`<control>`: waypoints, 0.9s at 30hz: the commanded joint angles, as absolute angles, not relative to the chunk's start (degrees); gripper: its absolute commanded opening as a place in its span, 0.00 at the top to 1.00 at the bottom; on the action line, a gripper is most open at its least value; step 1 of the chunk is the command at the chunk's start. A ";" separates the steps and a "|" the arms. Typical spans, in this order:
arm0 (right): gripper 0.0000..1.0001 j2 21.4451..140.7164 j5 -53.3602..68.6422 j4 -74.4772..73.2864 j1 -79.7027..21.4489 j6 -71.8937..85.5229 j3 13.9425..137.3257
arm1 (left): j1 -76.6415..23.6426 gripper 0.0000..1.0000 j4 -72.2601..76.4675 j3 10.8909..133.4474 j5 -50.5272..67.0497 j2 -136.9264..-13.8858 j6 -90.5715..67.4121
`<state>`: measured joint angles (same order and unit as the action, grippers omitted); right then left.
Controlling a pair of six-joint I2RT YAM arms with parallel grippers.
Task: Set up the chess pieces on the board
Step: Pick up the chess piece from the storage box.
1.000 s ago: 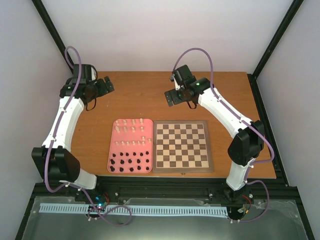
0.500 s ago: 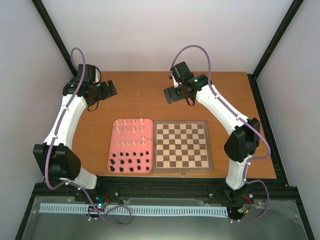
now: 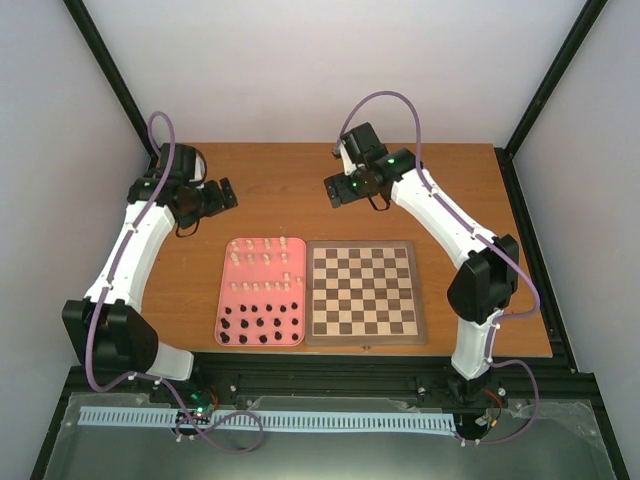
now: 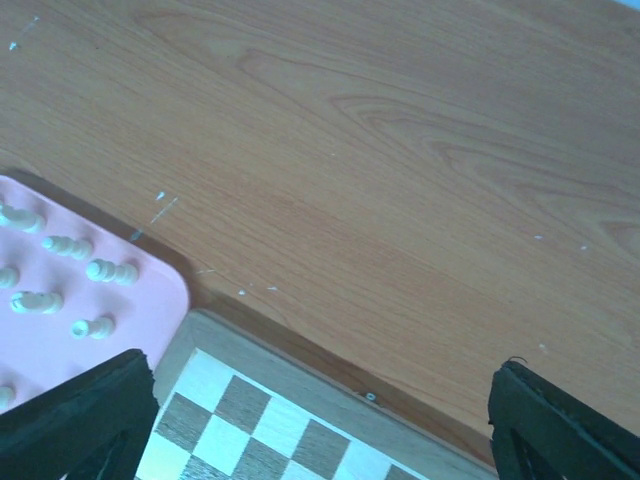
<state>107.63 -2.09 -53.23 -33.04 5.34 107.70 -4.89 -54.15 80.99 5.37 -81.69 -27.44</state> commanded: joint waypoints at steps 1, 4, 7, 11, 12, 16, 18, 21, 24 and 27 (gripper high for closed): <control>0.13 110.44 0.60 -54.02 -33.87 7.12 108.20 | -5.15 0.00 -53.22 78.68 7.70 -81.12 -28.15; 0.14 110.88 1.00 -53.44 -35.72 7.74 106.94 | -5.08 0.00 -52.52 77.18 7.52 -80.60 -27.81; 0.15 111.54 2.99 -52.14 -37.08 8.57 106.84 | -5.05 0.00 -52.45 76.06 6.93 -80.23 -27.76; 0.17 113.59 4.24 -52.25 -38.52 10.31 108.66 | -5.17 0.02 -51.86 72.99 6.43 -78.94 -26.49; 0.17 114.34 4.33 -52.40 -39.09 10.59 109.09 | -5.14 0.03 -51.66 72.34 5.96 -78.98 -25.93; 0.19 117.19 4.26 -52.95 -41.76 10.97 111.29 | -5.12 0.10 -50.42 70.50 4.66 -80.21 -25.28; 0.20 119.29 3.86 -53.77 -42.89 10.82 113.86 | -5.14 0.13 -50.04 70.20 4.82 -80.95 -26.07; 0.22 121.67 3.43 -54.65 -44.11 10.87 118.13 | -5.05 0.20 -49.58 69.94 5.55 -81.68 -26.71; 0.25 122.83 3.98 -54.63 -44.57 11.53 119.25 | -5.09 0.25 -49.58 69.66 5.33 -82.21 -25.93; 0.27 122.87 4.47 -54.06 -44.56 11.86 118.77 | -5.05 0.27 -49.31 68.79 4.89 -83.52 -25.52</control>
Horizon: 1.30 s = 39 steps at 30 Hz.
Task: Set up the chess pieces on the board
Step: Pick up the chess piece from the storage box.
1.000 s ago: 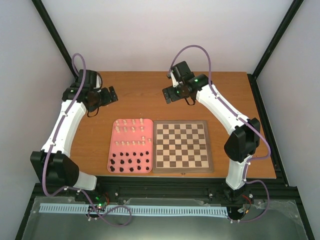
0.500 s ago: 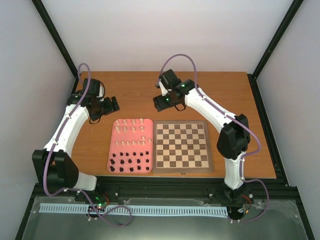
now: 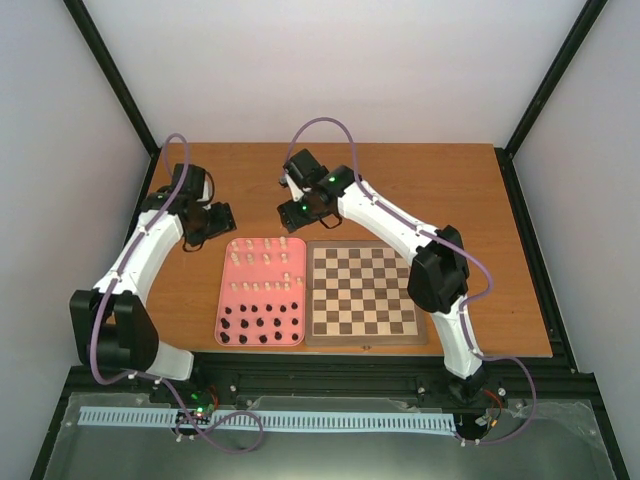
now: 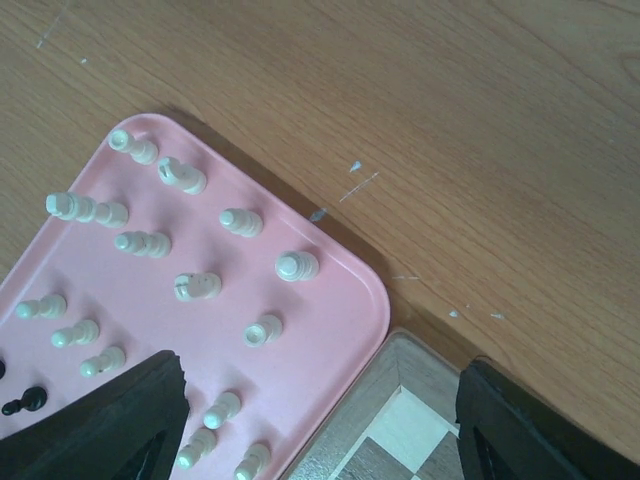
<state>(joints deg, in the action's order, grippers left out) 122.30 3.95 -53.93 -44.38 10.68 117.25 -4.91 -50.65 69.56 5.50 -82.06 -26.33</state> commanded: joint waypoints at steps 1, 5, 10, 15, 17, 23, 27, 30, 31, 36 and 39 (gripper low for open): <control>0.27 122.95 4.47 -54.10 -44.56 11.68 118.82 | -5.06 0.27 -49.13 68.41 4.80 -84.07 -25.56; 0.29 123.47 4.64 -54.84 -44.52 10.42 120.02 | -5.10 0.27 -48.13 67.01 4.61 -85.27 -26.41; 0.33 124.62 5.53 -56.15 -44.74 9.42 121.51 | -5.10 0.27 -47.31 67.92 4.56 -87.60 -26.00; 0.39 124.78 5.61 -56.09 -44.74 8.92 121.53 | -5.12 0.32 -46.64 69.07 4.75 -91.16 -26.22; 0.44 124.73 5.84 -56.26 -44.74 8.51 121.76 | -5.08 0.35 -46.42 69.48 5.81 -91.86 -26.70; 0.47 124.46 6.15 -57.93 -44.91 7.35 121.35 | -5.10 0.36 -46.37 71.01 6.60 -91.22 -26.84; 0.48 124.17 5.74 -59.61 -45.73 7.04 120.56 | -5.08 0.34 -47.78 72.57 6.52 -91.19 -25.99; 0.47 123.29 4.22 -60.36 -47.72 6.35 118.51 | -5.02 0.31 -48.50 73.16 6.24 -89.72 -25.76; 0.47 122.97 3.46 -60.58 -48.66 6.13 117.63 | -5.11 0.31 -48.59 73.20 5.97 -89.05 -25.61; 0.46 122.81 4.09 -60.83 -52.18 7.76 113.73 | -5.10 0.20 -50.20 73.56 3.75 -86.21 -24.22; 0.47 123.25 5.64 -59.73 -52.30 10.36 111.90 | -5.05 0.17 -50.94 73.26 1.92 -84.57 -23.54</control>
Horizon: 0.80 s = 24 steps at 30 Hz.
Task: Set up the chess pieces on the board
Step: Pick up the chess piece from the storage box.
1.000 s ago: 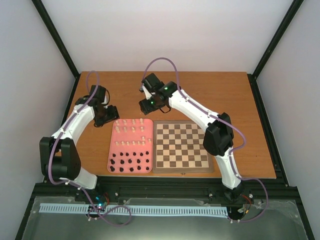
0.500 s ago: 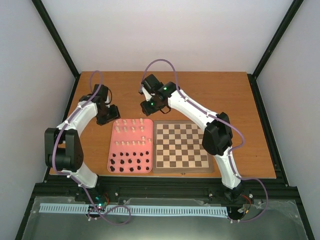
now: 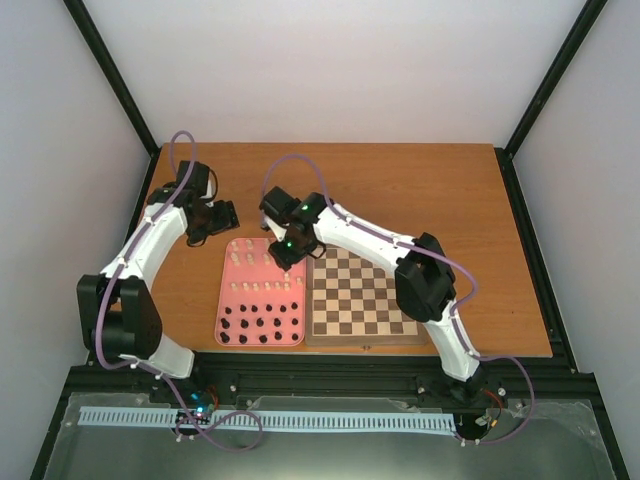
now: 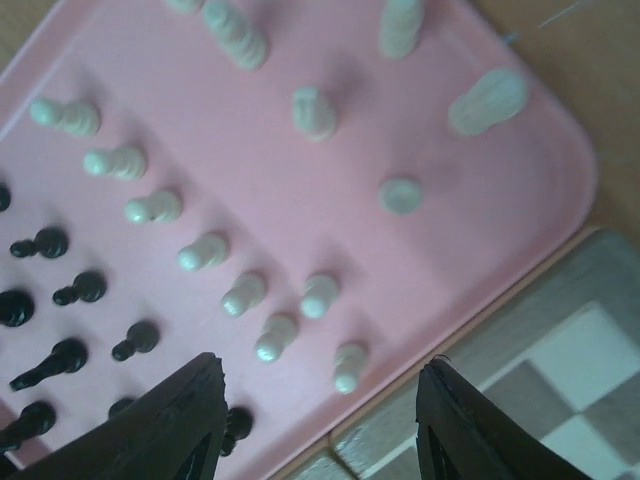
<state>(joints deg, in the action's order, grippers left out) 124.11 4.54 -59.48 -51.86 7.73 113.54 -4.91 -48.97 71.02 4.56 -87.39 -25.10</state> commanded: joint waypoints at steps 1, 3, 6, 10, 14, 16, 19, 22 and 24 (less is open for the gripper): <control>0.48 123.53 5.89 -59.52 -52.32 11.01 111.88 | -5.10 0.17 -51.00 73.10 1.68 -84.18 -23.50; 0.48 124.15 5.84 -59.48 -52.38 11.34 112.49 | -5.09 0.17 -50.92 72.72 1.72 -83.48 -23.55; 0.52 125.41 4.78 -59.87 -52.38 11.57 113.66 | -5.07 0.16 -50.81 72.43 2.35 -83.00 -23.66; 0.55 127.72 3.73 -60.07 -52.37 12.01 115.44 | -5.06 0.16 -51.17 72.42 2.37 -82.68 -23.65; 0.55 128.95 3.40 -59.32 -52.38 12.28 116.87 | -5.07 0.16 -51.31 72.66 2.03 -82.25 -23.47; 0.55 129.33 2.69 -58.70 -52.38 12.50 117.12 | -5.05 0.16 -51.29 72.85 2.08 -82.28 -23.45; 0.57 130.45 2.46 -58.38 -52.38 12.54 117.82 | -5.02 0.16 -51.32 73.04 1.96 -82.56 -23.41; 0.58 131.44 1.99 -57.40 -52.38 12.32 118.04 | -5.11 0.16 -51.24 73.04 2.09 -82.79 -23.33; 0.58 131.62 1.04 -56.30 -52.38 12.18 117.80 | -5.09 0.16 -51.29 73.03 1.97 -82.88 -23.11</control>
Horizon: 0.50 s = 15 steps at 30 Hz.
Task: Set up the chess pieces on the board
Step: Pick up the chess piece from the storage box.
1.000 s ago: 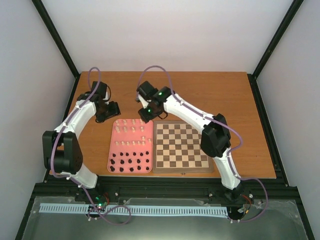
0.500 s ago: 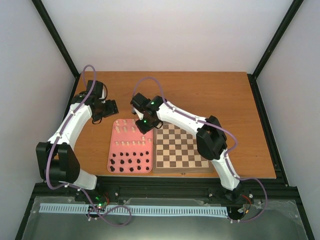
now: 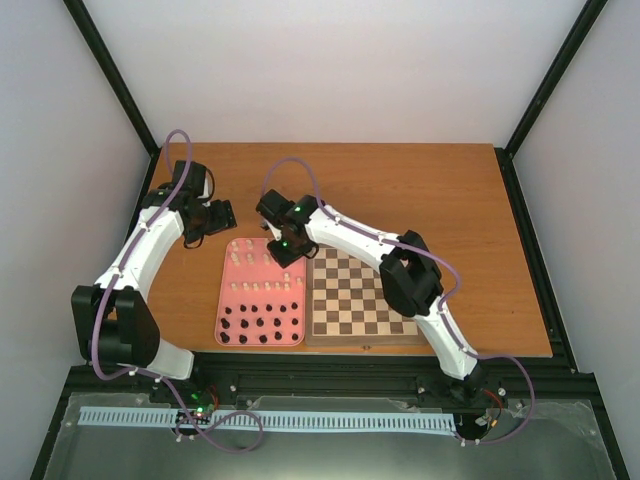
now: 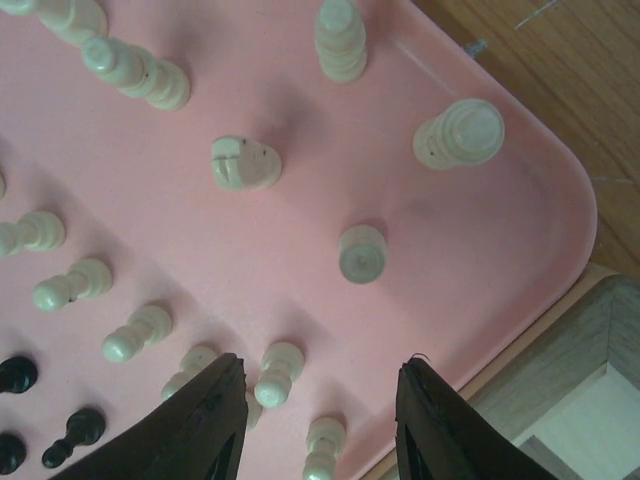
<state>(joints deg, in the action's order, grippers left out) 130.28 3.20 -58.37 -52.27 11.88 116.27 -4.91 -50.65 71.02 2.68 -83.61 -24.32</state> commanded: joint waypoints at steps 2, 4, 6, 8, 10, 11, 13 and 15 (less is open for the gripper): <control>0.58 131.93 0.64 -55.64 -52.34 12.01 117.81 | -5.11 0.16 -51.37 72.99 1.89 -82.95 -23.03; 0.59 132.51 0.62 -55.63 -52.34 12.03 118.30 | -5.03 0.16 -51.37 72.97 1.76 -82.94 -23.02; 0.61 133.02 0.56 -55.62 -52.37 12.12 118.63 | -5.14 0.16 -51.33 72.86 1.74 -82.96 -23.02; 0.63 133.39 0.40 -55.23 -52.35 11.93 118.74 | -5.09 0.16 -51.29 72.77 1.85 -83.03 -22.98; 0.63 133.76 0.35 -54.75 -52.30 11.78 119.12 | -5.09 0.16 -51.32 72.77 1.84 -83.06 -22.91; 0.63 134.07 0.35 -54.83 -52.30 11.73 119.47 | -5.07 0.16 -51.26 72.77 1.77 -83.06 -22.91; 0.65 134.94 0.27 -55.27 -52.29 11.65 120.25 | -5.04 0.16 -51.25 72.77 1.68 -83.23 -22.92; 0.65 135.45 0.14 -55.53 -52.23 11.51 120.80 | -5.13 0.16 -51.27 72.78 1.67 -83.29 -22.90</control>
<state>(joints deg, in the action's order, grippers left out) 133.91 1.28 -55.88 -52.27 11.79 118.30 -4.91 -50.65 71.02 2.35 -83.61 -24.08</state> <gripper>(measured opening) 0.352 0.836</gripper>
